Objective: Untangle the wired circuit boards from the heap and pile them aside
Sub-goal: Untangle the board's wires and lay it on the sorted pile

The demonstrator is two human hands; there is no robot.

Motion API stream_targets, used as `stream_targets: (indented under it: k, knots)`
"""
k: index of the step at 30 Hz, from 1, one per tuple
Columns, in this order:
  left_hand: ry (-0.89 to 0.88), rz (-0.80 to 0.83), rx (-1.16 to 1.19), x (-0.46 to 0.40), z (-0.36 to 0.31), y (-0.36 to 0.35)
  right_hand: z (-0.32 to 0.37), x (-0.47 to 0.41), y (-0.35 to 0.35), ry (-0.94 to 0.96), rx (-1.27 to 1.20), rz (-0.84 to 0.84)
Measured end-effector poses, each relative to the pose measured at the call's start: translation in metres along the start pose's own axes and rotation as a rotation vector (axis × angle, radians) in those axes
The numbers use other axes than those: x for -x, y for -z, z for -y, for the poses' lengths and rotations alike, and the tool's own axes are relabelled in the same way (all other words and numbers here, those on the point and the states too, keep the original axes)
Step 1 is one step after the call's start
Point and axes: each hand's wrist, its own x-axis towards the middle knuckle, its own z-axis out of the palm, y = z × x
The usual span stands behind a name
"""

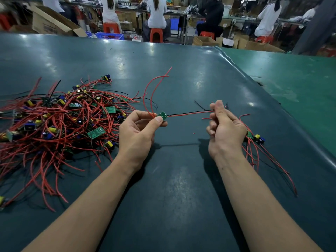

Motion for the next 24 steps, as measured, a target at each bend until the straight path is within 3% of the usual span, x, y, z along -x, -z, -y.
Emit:
stream_targets:
  k: [4,6,11,14,16,19,24]
  knots:
    - [-0.108,-0.145,-0.029,-0.005,0.002,0.004,0.004,-0.005,0.002,0.140,0.049,-0.159]
    - [-0.281,-0.200,-0.185,-0.005,0.003,0.005,0.005,-0.003,0.001,0.232,0.161,-0.130]
    - [-0.647,-0.086,-0.564,0.007,0.006,0.005,-0.010,0.036,-0.014,0.106,0.332,0.579]
    - [-0.748,0.012,-0.662,0.006,0.007,0.008,-0.011,0.036,-0.016,0.049,0.315,0.615]
    - [-0.747,0.083,-0.650,0.009,0.006,0.005,-0.007,0.032,-0.014,0.028,0.252,0.554]
    - [-0.656,0.029,-0.556,0.013,0.004,-0.001,-0.003,0.028,-0.012,-0.024,0.133,0.558]
    - [-0.247,0.155,-0.244,0.012,-0.004,-0.005,-0.003,0.032,-0.011,-0.087,0.149,0.709]
